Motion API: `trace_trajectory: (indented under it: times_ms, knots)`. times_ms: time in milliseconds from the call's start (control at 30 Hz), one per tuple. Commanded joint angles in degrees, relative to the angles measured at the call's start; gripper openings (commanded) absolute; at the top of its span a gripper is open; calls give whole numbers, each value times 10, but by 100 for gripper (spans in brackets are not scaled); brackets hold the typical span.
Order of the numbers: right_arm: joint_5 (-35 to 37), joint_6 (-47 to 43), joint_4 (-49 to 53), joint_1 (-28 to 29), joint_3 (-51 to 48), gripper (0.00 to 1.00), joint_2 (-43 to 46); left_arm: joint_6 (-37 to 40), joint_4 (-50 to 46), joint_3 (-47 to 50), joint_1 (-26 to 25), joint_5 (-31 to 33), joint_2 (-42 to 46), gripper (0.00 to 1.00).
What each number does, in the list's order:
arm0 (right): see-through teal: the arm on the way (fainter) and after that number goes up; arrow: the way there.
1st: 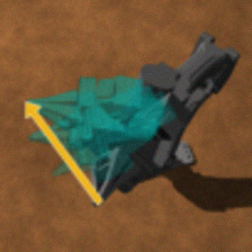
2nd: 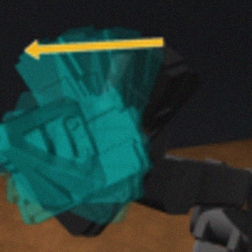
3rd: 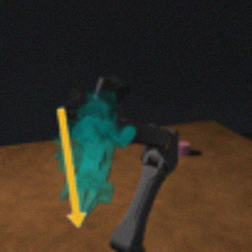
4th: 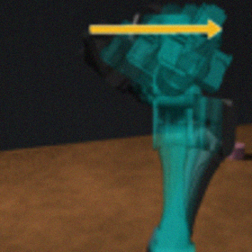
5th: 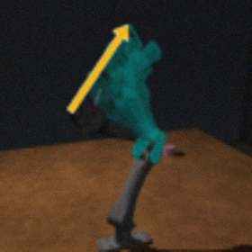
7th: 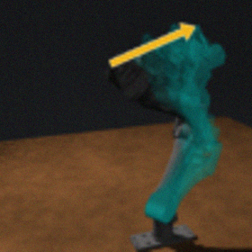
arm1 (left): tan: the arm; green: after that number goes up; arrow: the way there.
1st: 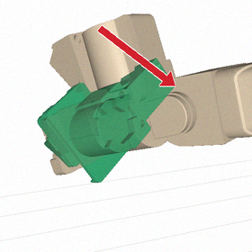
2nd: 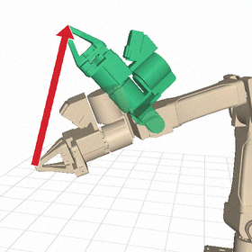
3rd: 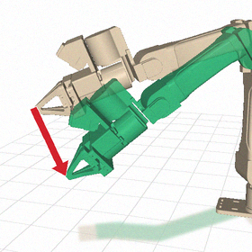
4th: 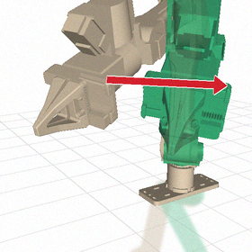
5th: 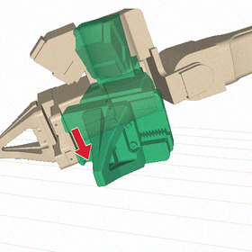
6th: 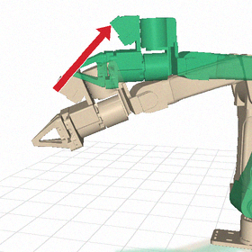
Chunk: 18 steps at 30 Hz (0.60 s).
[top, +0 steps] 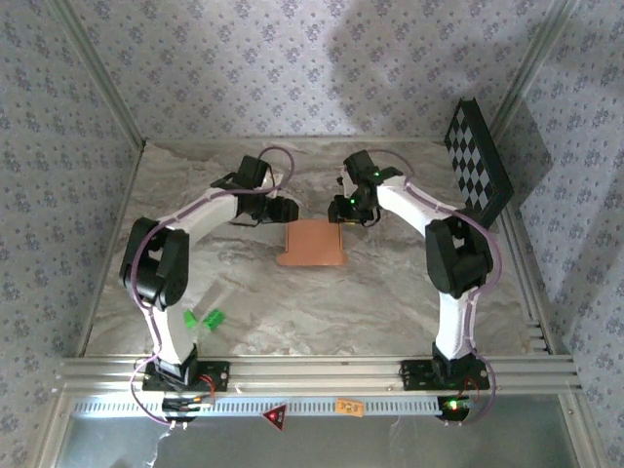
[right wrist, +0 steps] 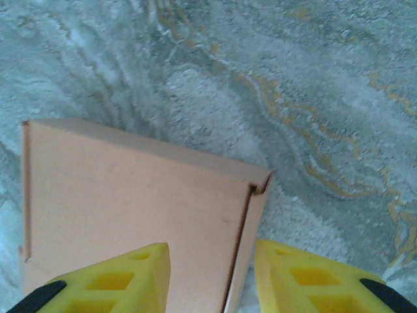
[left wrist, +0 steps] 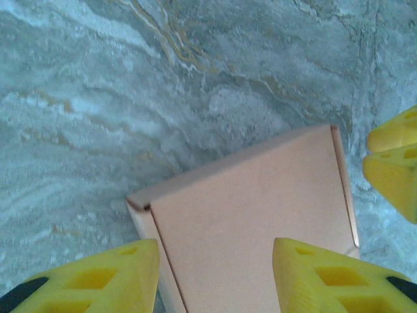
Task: Fold the paper box
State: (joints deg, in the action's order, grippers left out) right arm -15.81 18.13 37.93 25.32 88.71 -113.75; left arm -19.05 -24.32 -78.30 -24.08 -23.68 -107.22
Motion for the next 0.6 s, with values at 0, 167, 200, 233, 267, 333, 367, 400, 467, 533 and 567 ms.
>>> trace_trajectory:
  times_ms: [0, 167, 200, 233, 267, 333, 367, 400, 467, 533, 567]
  knots:
    - [4, -15, 33, -7, 25, 40, -33, 17, -34, -25, 2, -21, -37, 50]
    - [-32, -17, 6, -12, 25, 37, -53, 20, -42, -43, 2, -25, -66, 50]
    - [-40, -17, -1, -12, 22, 36, -56, 20, -41, -43, 2, -28, -69, 49]
    - [-47, -16, -6, -11, 19, 34, -58, 18, -39, -41, 2, -31, -70, 49]
    - [-50, -15, -9, -10, 16, 33, -59, 16, -37, -40, 1, -35, -70, 48]
    - [-53, -14, -13, -8, 7, 31, -56, 15, -35, -34, -2, -40, -67, 46]
    - [-54, -13, -17, -7, 1, 30, -53, 14, -33, -30, -4, -40, -64, 45]
    - [-55, -12, -20, -7, -3, 29, -50, 12, -31, -26, -6, -40, -60, 45]
    - [-57, -10, -25, -5, -13, 27, -41, 8, -25, -15, -10, -43, -50, 42]
    - [-61, -8, -28, -3, -21, 24, -32, 4, -20, -3, -15, -46, -40, 38]
    - [-64, -8, -30, -1, -26, 23, -27, 3, -17, 4, -17, -48, -35, 37]
